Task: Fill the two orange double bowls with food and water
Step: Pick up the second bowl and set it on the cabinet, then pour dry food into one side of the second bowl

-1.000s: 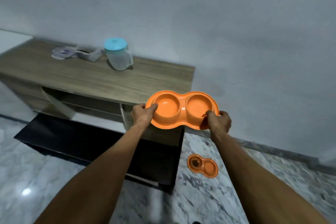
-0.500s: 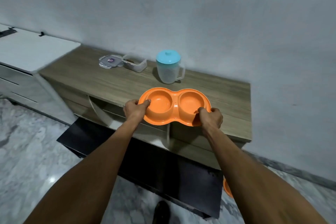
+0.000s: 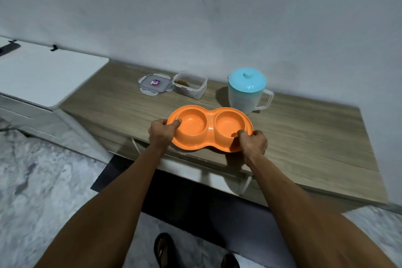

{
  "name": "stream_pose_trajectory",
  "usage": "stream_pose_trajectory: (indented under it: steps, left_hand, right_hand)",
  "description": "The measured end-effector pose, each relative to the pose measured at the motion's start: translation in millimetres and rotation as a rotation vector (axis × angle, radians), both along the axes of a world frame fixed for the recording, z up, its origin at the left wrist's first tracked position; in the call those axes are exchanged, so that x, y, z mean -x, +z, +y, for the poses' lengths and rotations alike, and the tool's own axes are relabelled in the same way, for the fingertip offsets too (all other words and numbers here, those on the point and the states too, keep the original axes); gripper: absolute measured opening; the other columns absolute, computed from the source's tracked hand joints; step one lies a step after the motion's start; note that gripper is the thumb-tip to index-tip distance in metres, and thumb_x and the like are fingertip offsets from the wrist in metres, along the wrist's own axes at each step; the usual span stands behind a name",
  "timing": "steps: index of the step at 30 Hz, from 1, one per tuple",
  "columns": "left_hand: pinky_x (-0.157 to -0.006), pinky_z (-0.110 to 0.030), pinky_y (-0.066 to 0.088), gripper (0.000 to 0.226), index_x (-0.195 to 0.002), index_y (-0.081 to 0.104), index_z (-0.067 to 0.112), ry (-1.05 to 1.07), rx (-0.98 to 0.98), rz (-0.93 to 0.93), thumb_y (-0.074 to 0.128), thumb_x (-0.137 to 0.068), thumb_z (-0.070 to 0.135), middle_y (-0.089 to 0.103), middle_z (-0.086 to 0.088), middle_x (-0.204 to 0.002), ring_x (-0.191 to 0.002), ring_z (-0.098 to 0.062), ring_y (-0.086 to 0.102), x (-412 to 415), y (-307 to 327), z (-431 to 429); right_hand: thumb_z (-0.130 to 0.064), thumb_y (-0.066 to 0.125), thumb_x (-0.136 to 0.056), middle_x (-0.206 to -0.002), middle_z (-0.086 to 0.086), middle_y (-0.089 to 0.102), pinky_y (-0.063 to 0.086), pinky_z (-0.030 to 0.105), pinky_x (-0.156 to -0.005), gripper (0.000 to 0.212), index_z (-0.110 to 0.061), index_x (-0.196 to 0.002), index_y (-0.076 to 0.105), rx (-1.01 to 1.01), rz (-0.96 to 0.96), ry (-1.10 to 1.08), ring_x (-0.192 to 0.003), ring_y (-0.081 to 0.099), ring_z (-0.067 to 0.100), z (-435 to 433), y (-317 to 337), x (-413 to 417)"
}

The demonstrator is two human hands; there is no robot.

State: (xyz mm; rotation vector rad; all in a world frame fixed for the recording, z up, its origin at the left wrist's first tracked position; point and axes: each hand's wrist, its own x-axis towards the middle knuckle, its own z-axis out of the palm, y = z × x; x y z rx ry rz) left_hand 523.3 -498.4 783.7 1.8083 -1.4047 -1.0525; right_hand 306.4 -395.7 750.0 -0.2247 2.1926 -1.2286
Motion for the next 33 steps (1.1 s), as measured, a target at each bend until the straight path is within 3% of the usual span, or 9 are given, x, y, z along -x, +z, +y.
stream_pose_trajectory:
  steps: [2, 7, 11, 17, 22, 26, 28, 30, 33]
  left_hand:
    - [-0.089, -0.043, 0.054, 0.047, -0.095, 0.075, 0.010, -0.032, -0.041, -0.006, 0.077, -0.070, 0.049, 0.073, -0.011, -0.095, -0.094, -0.031, 0.067, -10, -6, -27]
    - [-0.091, -0.043, 0.054, 0.071, -0.101, 0.074, 0.016, -0.158, -0.086, -0.054, 0.067, -0.054, 0.069, 0.075, -0.005, -0.095, -0.093, -0.027, 0.069, -30, -24, -99]
    - [-0.085, -0.042, 0.056, 0.052, -0.080, 0.074, 0.022, -0.264, -0.123, -0.121, 0.064, -0.059, 0.069, 0.073, 0.000, -0.077, -0.082, -0.025, 0.069, -46, -33, -143]
    - [-0.078, -0.035, 0.053, 0.046, -0.075, 0.069, 0.020, -0.346, -0.147, -0.214, 0.065, -0.067, 0.065, 0.073, -0.006, -0.085, -0.085, -0.029, 0.066, -57, -46, -173]
    - [-0.079, -0.034, 0.051, 0.047, -0.086, 0.073, 0.019, -0.394, -0.133, -0.257, 0.066, -0.072, 0.063, 0.073, -0.008, -0.092, -0.088, -0.030, 0.065, -58, -55, -178]
    - [-0.081, -0.037, 0.052, 0.053, -0.089, 0.074, 0.019, -0.432, -0.124, -0.302, 0.061, -0.072, 0.068, 0.074, -0.008, -0.093, -0.090, -0.030, 0.065, -59, -58, -181]
    - [-0.084, -0.038, 0.052, 0.058, -0.097, 0.073, 0.018, -0.455, -0.105, -0.328, 0.059, -0.074, 0.069, 0.073, -0.010, -0.100, -0.094, -0.032, 0.065, -60, -57, -181]
    - [-0.092, -0.041, 0.048, 0.068, -0.118, 0.066, 0.010, -0.496, -0.023, -0.339, 0.058, -0.080, 0.066, 0.067, -0.016, -0.119, -0.110, -0.034, 0.060, -60, -53, -177]
    - [-0.099, -0.035, 0.037, 0.083, -0.143, 0.042, 0.010, -0.612, 0.063, -0.226, 0.064, -0.081, 0.060, 0.046, -0.012, -0.142, -0.132, -0.029, 0.043, -64, -45, -168]
  right_hand:
    - [-0.039, 0.070, -0.073, -0.125, 0.014, 0.059, 0.052, 0.051, -0.095, 0.058, -0.011, -0.123, 0.059, -0.009, -0.001, -0.032, -0.111, 0.059, 0.034, -19, -4, -11]
    - [-0.037, 0.070, -0.077, -0.126, 0.015, 0.060, 0.050, 0.046, -0.096, 0.052, -0.011, -0.122, 0.060, -0.059, 0.031, -0.130, -0.113, 0.058, 0.035, -66, -10, -37]
    - [-0.035, 0.069, -0.079, -0.127, 0.017, 0.059, 0.048, 0.044, -0.097, 0.051, -0.010, -0.123, 0.060, -0.102, 0.053, -0.181, -0.114, 0.057, 0.036, -96, -17, -57]
    - [-0.037, 0.066, -0.075, -0.121, 0.019, 0.062, 0.051, 0.045, -0.095, 0.052, -0.010, -0.118, 0.063, -0.172, 0.091, -0.203, -0.108, 0.060, 0.038, -116, -29, -81]
    - [-0.038, 0.065, -0.071, -0.120, 0.020, 0.062, 0.051, 0.047, -0.097, 0.052, -0.009, -0.114, 0.066, -0.221, 0.120, -0.208, -0.108, 0.060, 0.040, -120, -30, -84]
    - [-0.048, 0.058, -0.070, -0.128, 0.020, 0.057, 0.047, 0.047, -0.100, 0.067, -0.005, -0.121, 0.062, -0.309, 0.116, -0.224, -0.116, 0.055, 0.040, -126, -23, -85]
    - [-0.052, 0.056, -0.078, -0.134, 0.018, 0.050, 0.038, 0.047, -0.105, 0.067, -0.006, -0.127, 0.057, -0.390, 0.199, -0.270, -0.126, 0.046, 0.039, -138, -12, -87]
    - [-0.050, 0.055, -0.084, -0.135, 0.017, 0.048, 0.032, 0.048, -0.107, 0.061, -0.006, -0.126, 0.056, -0.401, 0.372, -0.257, -0.130, 0.041, 0.038, -154, 2, -89]
    - [-0.041, 0.053, -0.092, -0.132, 0.017, 0.051, 0.036, 0.046, -0.106, 0.046, -0.005, -0.120, 0.059, -0.271, 0.503, -0.094, -0.126, 0.046, 0.037, -193, 18, -84]
